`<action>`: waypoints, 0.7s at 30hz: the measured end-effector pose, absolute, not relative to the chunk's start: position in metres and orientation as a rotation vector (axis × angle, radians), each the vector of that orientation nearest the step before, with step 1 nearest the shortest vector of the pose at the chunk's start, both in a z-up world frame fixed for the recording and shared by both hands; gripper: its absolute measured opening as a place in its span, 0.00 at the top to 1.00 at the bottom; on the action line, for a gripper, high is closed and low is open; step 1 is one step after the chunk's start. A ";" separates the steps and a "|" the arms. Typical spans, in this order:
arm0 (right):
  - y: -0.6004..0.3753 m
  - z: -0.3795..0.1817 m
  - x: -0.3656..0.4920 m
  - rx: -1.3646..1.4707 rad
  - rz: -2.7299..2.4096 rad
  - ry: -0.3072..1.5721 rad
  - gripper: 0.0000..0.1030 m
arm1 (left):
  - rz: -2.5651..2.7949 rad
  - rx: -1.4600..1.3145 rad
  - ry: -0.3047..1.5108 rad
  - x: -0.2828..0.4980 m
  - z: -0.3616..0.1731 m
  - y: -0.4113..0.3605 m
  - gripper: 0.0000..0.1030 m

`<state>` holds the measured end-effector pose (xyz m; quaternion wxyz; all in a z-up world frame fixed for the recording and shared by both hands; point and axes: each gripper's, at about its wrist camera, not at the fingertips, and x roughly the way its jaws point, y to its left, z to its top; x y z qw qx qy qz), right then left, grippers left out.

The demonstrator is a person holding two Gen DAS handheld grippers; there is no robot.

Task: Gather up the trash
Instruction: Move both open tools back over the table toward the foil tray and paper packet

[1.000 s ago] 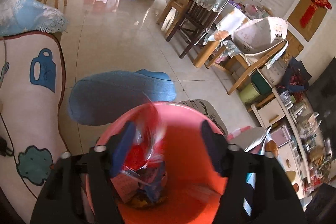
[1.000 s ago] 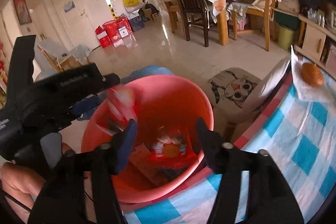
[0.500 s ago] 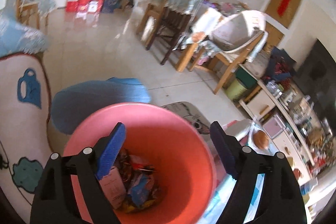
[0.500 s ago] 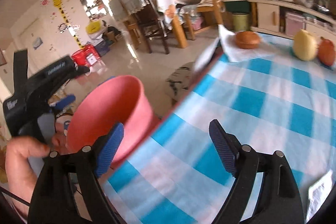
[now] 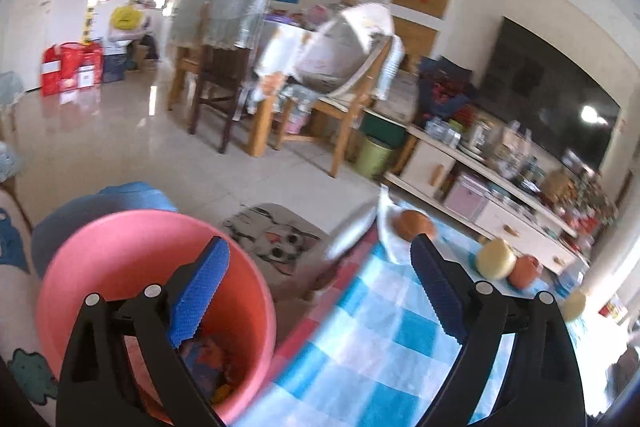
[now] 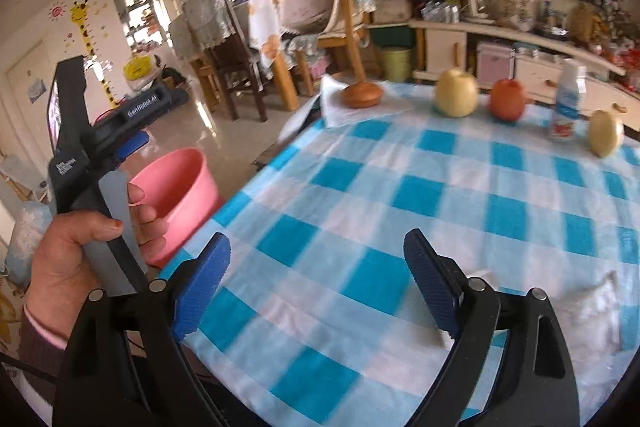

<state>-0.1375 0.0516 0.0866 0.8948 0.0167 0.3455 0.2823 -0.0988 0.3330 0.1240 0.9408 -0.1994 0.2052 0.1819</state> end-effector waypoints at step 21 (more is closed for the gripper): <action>-0.097 0.115 -0.168 0.158 0.350 0.576 0.09 | 0.070 -0.066 0.562 -0.082 0.117 0.171 0.11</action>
